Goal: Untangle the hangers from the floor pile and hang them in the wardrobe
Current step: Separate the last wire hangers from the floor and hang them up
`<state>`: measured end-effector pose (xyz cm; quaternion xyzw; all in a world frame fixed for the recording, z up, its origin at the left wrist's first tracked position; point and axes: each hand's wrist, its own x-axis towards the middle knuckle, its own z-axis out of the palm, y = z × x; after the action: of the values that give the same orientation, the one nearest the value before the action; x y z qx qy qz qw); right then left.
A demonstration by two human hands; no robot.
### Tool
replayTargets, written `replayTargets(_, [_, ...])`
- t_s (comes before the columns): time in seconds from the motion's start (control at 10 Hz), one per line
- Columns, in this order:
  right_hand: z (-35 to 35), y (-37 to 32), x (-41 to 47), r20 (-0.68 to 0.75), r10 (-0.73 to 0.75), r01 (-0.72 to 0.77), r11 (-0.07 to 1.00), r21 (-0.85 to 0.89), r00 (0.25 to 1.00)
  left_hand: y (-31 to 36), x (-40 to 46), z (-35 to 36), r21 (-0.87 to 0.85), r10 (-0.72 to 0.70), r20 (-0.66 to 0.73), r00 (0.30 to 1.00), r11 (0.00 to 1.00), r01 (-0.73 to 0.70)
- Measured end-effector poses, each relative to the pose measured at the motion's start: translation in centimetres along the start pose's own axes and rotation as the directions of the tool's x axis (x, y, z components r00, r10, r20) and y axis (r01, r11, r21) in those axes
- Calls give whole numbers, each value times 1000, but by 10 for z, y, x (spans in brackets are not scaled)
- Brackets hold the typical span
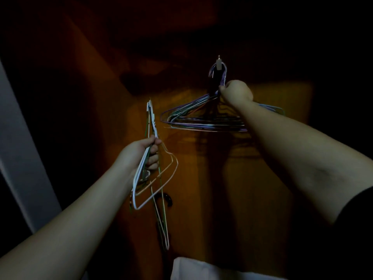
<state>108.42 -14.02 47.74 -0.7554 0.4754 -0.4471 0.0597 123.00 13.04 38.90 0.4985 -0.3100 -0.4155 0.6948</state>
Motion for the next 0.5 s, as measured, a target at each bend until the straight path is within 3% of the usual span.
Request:
replayTargets(0.1, [3,-3,-18,-82,-103,106,994,35,991,-3,-6,-9,-4,-1,15,1000,1000,1])
replayTargets(0.2, [21,-11,-47,-23,-247,248,962,115,969,-5,-15,-15,48,-7,4,1000,999,7])
replayTargets(0.3, [25,-34,-119,193,-318,280,939,201,928,-9,-26,-20,176,-4,-24,1000,984,8])
replayTargets(0.4, [44,-39,-161,384,-435,332,892,308,814,-17,-35,-26,159,-12,3,1000,987,12])
replayTargets(0.5, [58,-48,-192,355,-506,333,831,446,786,-25,-42,-29,154,-7,24,1000,988,4])
